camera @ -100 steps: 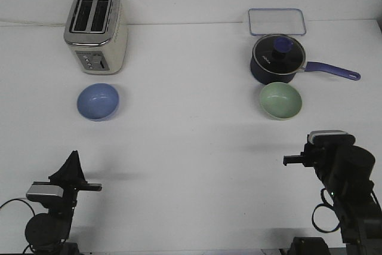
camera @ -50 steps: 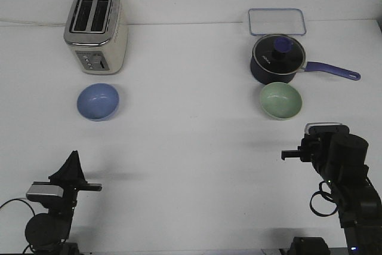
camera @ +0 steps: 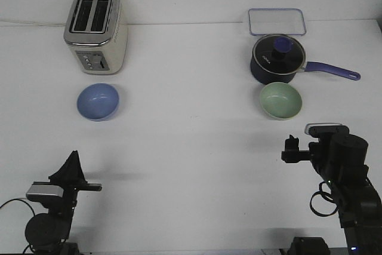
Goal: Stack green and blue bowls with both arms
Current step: 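Raise the right gripper and move it toward the pale green bowl, then close the right gripper on the rim of the green bowl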
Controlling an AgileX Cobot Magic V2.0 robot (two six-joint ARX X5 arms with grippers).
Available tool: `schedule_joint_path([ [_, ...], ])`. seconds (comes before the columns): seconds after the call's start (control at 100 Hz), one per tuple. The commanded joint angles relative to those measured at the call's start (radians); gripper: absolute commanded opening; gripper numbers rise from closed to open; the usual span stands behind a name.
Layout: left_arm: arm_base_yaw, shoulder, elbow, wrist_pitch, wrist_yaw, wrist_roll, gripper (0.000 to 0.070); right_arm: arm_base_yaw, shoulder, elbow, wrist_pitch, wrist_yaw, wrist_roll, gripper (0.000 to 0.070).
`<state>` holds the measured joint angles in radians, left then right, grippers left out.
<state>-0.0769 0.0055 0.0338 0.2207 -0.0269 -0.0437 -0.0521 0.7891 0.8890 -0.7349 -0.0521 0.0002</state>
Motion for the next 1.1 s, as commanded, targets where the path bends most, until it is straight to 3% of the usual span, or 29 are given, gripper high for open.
schedule_joint_path([
  [0.0,0.0,-0.002,-0.02,0.01,0.0,-0.005,0.0011,0.001,0.004,0.019,0.007,0.001,0.003,0.0605],
  [0.28,0.0,-0.002,-0.02,0.01,0.0,-0.005,0.0011,-0.024,0.084,0.064,0.047,0.046,0.006,0.0604],
  [0.79,0.0,-0.002,-0.02,0.01,0.0,-0.005,0.0011,-0.114,0.64,0.394,0.104,0.041,-0.076,0.0604],
  [1.09,0.0,-0.002,-0.02,0.01,0.0,-0.005,0.0011,-0.118,0.89,0.483,0.136,0.041,-0.106,0.0604],
])
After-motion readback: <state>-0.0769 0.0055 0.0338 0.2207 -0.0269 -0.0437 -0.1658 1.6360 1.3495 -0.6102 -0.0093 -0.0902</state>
